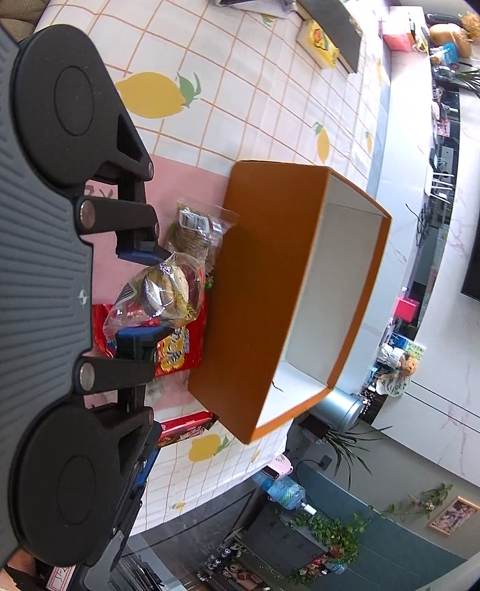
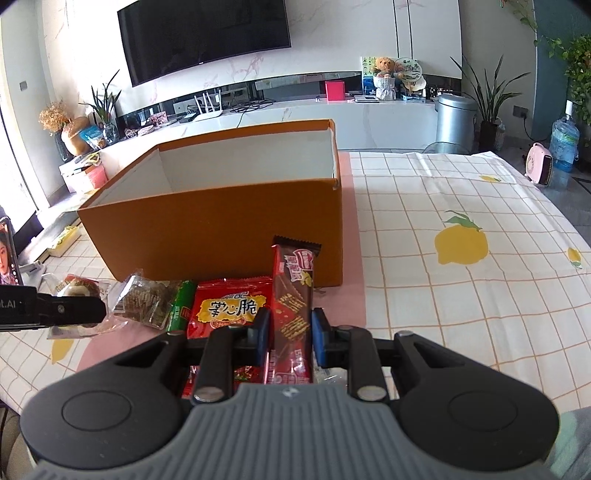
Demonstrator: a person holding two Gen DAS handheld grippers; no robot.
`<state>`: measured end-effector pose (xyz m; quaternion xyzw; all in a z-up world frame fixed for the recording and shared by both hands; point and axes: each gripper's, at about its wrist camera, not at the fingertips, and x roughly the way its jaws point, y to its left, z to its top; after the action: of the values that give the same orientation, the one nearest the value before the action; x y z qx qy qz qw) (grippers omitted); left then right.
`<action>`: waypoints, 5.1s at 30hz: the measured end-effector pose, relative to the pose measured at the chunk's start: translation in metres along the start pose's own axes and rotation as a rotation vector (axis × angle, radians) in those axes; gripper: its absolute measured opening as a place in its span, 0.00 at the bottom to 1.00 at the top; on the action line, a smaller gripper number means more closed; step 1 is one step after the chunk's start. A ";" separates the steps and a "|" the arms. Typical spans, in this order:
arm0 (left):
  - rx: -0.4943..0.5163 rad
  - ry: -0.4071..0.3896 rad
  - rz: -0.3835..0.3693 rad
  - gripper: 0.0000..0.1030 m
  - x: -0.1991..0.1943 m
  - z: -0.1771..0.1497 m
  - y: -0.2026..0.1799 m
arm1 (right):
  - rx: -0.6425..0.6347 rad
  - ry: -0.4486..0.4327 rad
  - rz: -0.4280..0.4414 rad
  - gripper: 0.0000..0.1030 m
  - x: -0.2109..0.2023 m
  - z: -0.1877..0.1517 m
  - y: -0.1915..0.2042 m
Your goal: Organize snacks
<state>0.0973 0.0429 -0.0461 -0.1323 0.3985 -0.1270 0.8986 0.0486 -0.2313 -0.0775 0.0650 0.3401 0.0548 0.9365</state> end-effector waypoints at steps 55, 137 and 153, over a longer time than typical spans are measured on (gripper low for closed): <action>0.240 0.147 0.116 0.34 0.141 0.142 0.003 | -0.203 0.347 0.129 0.20 0.204 0.188 0.054; 0.185 -0.124 0.106 0.74 -0.023 0.000 -0.017 | -0.060 -0.115 -0.040 0.61 -0.027 0.008 0.020; 0.155 -0.020 0.055 0.64 0.009 -0.045 -0.006 | -0.101 -0.034 -0.080 0.65 -0.004 -0.028 0.020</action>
<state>0.0692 0.0285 -0.0793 -0.0524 0.3822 -0.1314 0.9132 0.0268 -0.2099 -0.0931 0.0051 0.3235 0.0335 0.9456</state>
